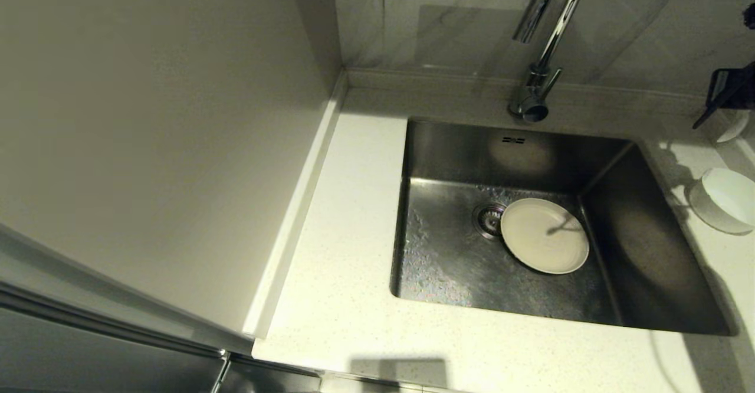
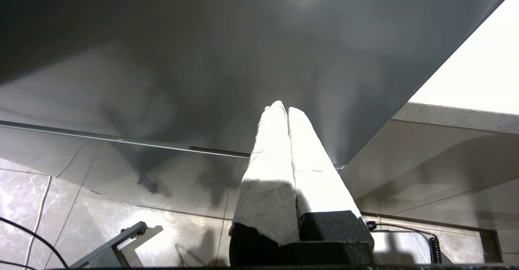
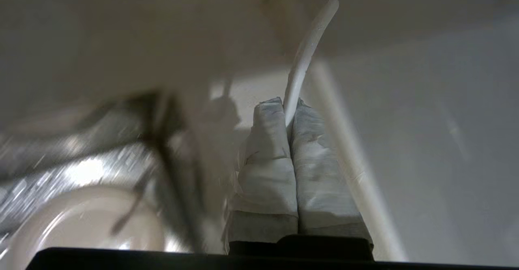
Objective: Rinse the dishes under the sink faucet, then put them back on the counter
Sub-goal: Put a spoon back to the table from the sink
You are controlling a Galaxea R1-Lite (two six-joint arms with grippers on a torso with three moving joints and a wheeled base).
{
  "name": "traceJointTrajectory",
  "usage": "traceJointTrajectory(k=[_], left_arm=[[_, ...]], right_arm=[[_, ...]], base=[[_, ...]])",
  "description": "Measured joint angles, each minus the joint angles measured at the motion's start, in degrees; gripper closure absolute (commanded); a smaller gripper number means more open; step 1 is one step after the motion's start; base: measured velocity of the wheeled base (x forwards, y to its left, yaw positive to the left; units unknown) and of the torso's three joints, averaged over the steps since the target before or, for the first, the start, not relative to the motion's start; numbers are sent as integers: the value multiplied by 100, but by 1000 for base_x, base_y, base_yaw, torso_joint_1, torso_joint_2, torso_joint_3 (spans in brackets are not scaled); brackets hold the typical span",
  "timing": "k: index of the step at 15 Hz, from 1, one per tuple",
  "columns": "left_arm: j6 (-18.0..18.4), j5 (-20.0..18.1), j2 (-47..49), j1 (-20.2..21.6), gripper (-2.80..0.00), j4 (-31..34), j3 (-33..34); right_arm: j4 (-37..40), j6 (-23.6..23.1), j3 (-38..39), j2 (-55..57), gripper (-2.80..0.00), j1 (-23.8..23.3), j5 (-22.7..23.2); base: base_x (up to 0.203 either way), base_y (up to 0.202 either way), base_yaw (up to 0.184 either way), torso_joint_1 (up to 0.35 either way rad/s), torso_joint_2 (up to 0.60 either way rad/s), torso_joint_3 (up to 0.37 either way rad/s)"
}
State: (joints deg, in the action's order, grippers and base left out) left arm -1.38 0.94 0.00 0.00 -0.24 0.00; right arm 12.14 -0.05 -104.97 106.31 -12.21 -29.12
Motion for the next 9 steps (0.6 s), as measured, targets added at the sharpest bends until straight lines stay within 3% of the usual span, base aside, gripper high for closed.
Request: traceJointTrajectory(k=[9], left_arm=[[0, 2, 0, 0, 0, 0, 0]], right_arm=[[-1950, -697, 1086, 378, 0, -846, 205]], base=[[0, 0, 0, 0, 0, 0]])
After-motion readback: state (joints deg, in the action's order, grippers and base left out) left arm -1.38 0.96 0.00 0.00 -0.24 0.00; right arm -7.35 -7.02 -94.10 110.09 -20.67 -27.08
